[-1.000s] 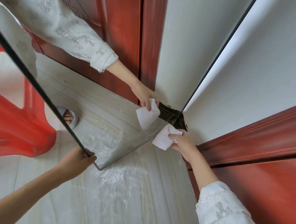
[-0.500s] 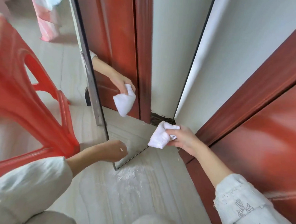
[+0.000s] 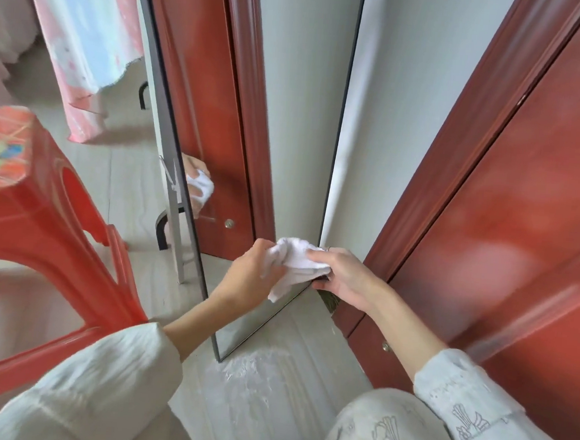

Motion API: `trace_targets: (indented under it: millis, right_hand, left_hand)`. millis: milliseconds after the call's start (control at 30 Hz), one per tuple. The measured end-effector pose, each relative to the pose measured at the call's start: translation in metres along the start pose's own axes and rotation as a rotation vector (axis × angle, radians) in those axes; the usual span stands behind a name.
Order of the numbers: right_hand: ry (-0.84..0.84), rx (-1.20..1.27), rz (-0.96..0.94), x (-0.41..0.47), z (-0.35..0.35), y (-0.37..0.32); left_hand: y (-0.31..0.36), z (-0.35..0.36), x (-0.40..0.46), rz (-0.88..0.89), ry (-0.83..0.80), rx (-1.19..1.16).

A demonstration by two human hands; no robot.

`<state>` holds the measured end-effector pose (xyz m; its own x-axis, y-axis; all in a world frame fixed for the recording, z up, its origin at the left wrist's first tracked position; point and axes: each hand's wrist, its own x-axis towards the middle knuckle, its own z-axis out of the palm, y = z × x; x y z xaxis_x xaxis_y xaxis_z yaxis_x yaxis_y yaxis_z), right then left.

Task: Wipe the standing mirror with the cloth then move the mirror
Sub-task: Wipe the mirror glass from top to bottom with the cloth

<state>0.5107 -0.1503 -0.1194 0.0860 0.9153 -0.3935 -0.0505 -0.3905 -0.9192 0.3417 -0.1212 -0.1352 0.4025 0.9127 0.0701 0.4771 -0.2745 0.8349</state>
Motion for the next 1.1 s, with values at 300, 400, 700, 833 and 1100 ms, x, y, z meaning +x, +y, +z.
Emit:
trace_targets:
  millis: [300,400,700,833,1100]
  right_hand:
    - [-0.039,0.316,-0.013,-0.005,-0.013,0.015]
    - [0.04,0.307,-0.008,-0.003,-0.016,0.023]
    - [0.02,0.272,-0.099,-0.005,-0.008,0.032]
    - [0.225,0.157,-0.136,0.001,-0.004,0.038]
    - [0.067,0.066,-0.018,0.01,-0.006,0.061]
  left_hand:
    - [-0.02,-0.001,0.02,-0.435,-0.011,-0.697]
    - [-0.028,0.01,0.025,-0.443,0.117,-0.389]
    - [-0.011,0.036,0.025,-0.063,-0.26,-0.164]
    - [-0.006,0.029,0.026,-0.21,-0.425,-0.462]
    - [-0.014,0.023,0.033,-0.33,-0.365,-0.342]
